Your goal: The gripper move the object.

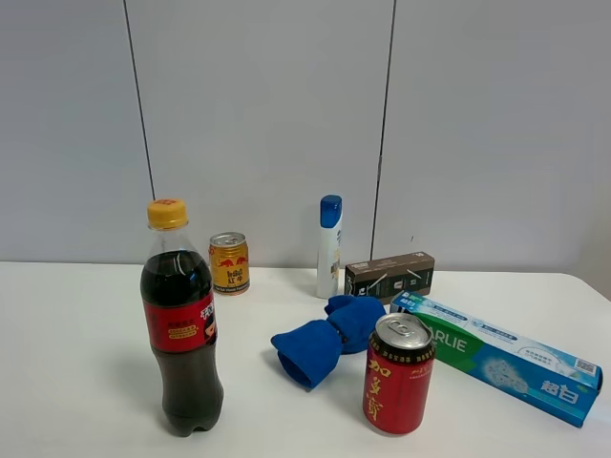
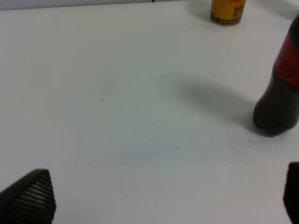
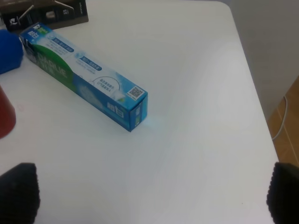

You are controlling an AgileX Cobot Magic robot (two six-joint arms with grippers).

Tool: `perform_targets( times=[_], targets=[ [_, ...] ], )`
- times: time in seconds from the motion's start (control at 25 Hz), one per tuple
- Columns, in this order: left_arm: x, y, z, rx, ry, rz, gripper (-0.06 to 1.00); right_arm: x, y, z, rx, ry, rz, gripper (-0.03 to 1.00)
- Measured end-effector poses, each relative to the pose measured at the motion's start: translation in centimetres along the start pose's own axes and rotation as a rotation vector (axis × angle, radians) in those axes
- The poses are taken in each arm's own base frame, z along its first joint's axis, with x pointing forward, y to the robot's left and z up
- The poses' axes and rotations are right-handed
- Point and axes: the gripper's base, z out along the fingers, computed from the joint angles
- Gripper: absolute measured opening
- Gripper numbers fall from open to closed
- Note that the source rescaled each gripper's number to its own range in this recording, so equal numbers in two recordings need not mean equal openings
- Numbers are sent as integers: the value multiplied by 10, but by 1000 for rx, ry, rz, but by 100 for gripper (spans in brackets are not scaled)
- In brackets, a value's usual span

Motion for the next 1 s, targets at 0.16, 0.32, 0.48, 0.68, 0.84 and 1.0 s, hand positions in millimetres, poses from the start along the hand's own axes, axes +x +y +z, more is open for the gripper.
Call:
perform_targets(
  times=[0.16, 0.32, 0.48, 0.68, 0.84, 1.0],
  targets=[
    [0, -1, 0, 7, 0, -25, 100, 0, 0, 0, 0, 0, 0, 100],
    [0, -1, 0, 16, -1, -68, 100, 0, 0, 0, 0, 0, 0, 100],
    [0, -2, 0, 17, -1, -76, 100, 0, 0, 0, 0, 0, 0, 100],
    [0, -2, 0, 17, -1, -78, 100, 0, 0, 0, 0, 0, 0, 100],
    [0, -2, 0, 17, -1, -78, 100, 0, 0, 0, 0, 0, 0, 100],
    [0, -2, 0, 17, -1, -78, 100, 0, 0, 0, 0, 0, 0, 100]
  ],
)
